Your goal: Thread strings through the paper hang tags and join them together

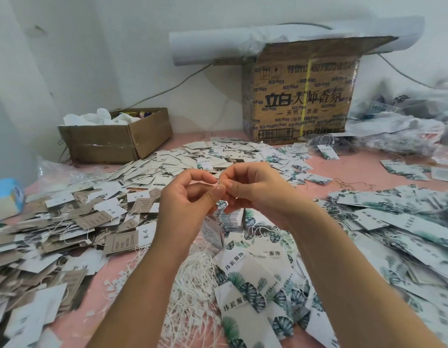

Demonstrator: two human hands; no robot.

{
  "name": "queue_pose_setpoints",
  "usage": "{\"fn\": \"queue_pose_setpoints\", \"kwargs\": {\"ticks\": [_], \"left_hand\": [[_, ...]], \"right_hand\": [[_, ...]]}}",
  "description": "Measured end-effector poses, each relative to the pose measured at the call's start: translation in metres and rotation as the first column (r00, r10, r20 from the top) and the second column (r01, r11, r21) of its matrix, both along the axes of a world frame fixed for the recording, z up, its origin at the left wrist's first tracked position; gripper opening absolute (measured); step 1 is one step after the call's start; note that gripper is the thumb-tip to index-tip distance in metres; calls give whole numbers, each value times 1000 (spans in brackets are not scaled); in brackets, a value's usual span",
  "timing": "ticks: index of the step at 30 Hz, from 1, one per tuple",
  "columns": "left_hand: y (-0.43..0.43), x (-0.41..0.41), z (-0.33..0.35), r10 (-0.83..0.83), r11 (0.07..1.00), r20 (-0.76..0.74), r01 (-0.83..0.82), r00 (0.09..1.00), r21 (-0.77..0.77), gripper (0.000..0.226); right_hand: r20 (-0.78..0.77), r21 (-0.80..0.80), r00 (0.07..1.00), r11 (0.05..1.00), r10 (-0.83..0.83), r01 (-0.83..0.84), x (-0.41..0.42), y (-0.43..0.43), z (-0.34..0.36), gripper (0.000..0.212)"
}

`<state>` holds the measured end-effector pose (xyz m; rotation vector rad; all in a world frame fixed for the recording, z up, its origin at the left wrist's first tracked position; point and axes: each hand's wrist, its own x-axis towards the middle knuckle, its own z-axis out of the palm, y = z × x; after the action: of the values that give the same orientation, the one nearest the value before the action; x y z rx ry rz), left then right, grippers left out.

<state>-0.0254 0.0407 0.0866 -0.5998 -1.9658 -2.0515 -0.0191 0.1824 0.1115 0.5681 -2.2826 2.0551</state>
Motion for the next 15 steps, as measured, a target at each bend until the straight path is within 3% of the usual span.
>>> {"fn": "queue_pose_setpoints", "kwargs": {"ticks": [6, 10, 15], "left_hand": [[-3, -7, -7, 227, 950, -95, -242, 969, -200, 36], [-2, -8, -10, 231, 940, -94, -247, 968, -236, 46], [-6, -10, -12, 174, 920, -115, -204, 978, -334, 38]], "right_hand": [[42, -113, 998, 992, -52, 57, -3, -8, -4, 21], [69, -263, 994, 959, -87, 102, -8, -11, -10, 19], [105, -417, 991, 901, -78, 115, -10, -8, -11, 18]]}}
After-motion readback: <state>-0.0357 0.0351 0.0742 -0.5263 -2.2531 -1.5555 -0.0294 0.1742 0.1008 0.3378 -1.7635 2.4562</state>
